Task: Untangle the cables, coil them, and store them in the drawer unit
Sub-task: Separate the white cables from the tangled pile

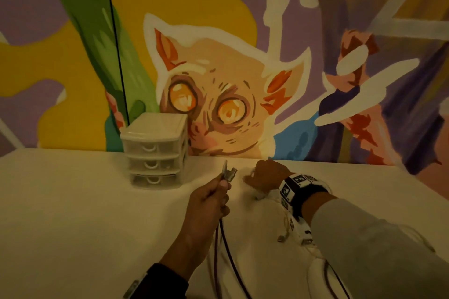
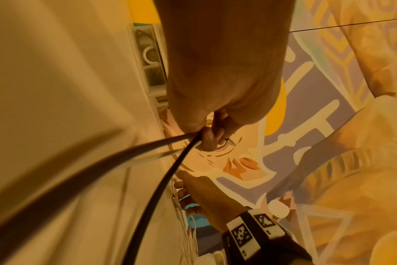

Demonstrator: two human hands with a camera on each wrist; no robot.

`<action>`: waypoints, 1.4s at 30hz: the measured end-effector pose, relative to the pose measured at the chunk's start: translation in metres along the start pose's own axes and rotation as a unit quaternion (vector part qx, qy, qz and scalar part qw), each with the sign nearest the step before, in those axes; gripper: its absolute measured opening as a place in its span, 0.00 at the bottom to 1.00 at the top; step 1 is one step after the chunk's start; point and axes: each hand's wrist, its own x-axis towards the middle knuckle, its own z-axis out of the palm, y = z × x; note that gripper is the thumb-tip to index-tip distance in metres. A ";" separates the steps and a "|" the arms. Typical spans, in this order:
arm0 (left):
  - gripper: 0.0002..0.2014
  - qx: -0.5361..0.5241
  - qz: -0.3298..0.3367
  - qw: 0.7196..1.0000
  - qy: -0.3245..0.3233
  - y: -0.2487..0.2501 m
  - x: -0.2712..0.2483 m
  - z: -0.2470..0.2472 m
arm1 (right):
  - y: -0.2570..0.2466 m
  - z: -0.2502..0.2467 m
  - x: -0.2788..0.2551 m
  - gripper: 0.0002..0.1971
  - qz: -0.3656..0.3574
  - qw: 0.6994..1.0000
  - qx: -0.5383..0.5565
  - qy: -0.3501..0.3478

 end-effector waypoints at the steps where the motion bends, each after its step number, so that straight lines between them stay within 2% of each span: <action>1: 0.12 0.002 0.002 1.000 0.002 0.000 0.000 0.000 | -0.002 0.000 -0.001 0.25 -0.008 1.000 0.004 -0.007; 3: 0.13 0.012 0.006 1.000 0.009 0.002 -0.001 0.001 | -0.007 -0.003 -0.007 0.19 -0.019 0.999 0.007 -0.025; 5: 0.13 0.017 0.012 1.000 0.011 0.004 -0.003 0.001 | -0.011 -0.014 -0.020 0.21 -0.017 0.999 0.010 -0.031; 7: 0.13 0.021 0.017 1.000 0.001 0.005 -0.003 0.002 | -0.011 -0.034 -0.041 0.18 -0.024 0.997 0.076 0.003; 8: 0.12 0.021 0.015 1.000 -0.003 0.005 -0.004 0.002 | -0.008 -0.045 -0.053 0.17 -0.023 0.988 0.152 0.027; 10: 0.11 -0.012 0.004 1.000 -0.007 0.007 -0.004 0.003 | -0.001 -0.066 -0.086 0.13 -0.016 0.933 0.351 0.081; 12: 0.21 -0.064 -0.007 0.998 -0.007 0.010 -0.003 0.004 | 0.004 -0.078 -0.128 0.12 -0.058 0.887 0.431 0.153; 14: 0.27 -0.079 0.003 0.997 -0.018 0.014 -0.003 0.005 | 0.001 -0.074 -0.168 0.13 -0.118 0.867 0.443 0.192; 17: 0.22 -0.050 0.026 0.998 -0.042 0.016 -0.004 0.007 | -0.005 -0.056 -0.204 0.10 -0.161 0.863 0.445 0.177; 19: 0.20 -0.036 0.034 0.998 -0.039 0.016 -0.007 0.008 | -0.004 -0.049 -0.209 0.07 -0.160 0.858 0.456 0.177; 22: 0.21 -0.040 0.041 0.997 -0.045 0.017 -0.010 0.009 | -0.002 -0.050 -0.207 0.07 -0.150 0.847 0.473 0.189; 25: 0.23 -0.034 0.045 0.997 -0.054 0.017 -0.010 0.009 | -0.003 -0.044 -0.207 0.09 -0.158 0.860 0.456 0.163; 27: 0.21 -0.022 0.040 0.997 -0.059 0.016 -0.008 0.009 | -0.005 -0.040 -0.208 0.10 -0.162 0.866 0.449 0.150; 30: 0.16 -0.029 0.032 0.997 -0.064 0.014 -0.007 0.011 | -0.008 -0.038 -0.209 0.11 -0.166 0.856 0.465 0.152; 34: 0.13 -0.030 0.028 0.998 -0.044 0.014 -0.006 0.012 | -0.013 -0.037 -0.211 0.07 -0.157 0.830 0.520 0.129; 38: 0.15 -0.038 0.007 0.999 -0.033 0.014 -0.005 0.012 | -0.021 -0.033 -0.212 0.04 -0.152 0.824 0.539 0.083; 42: 0.14 -0.067 -0.019 0.997 -0.034 0.015 -0.006 0.014 | -0.028 -0.028 -0.212 0.05 -0.151 0.818 0.549 0.077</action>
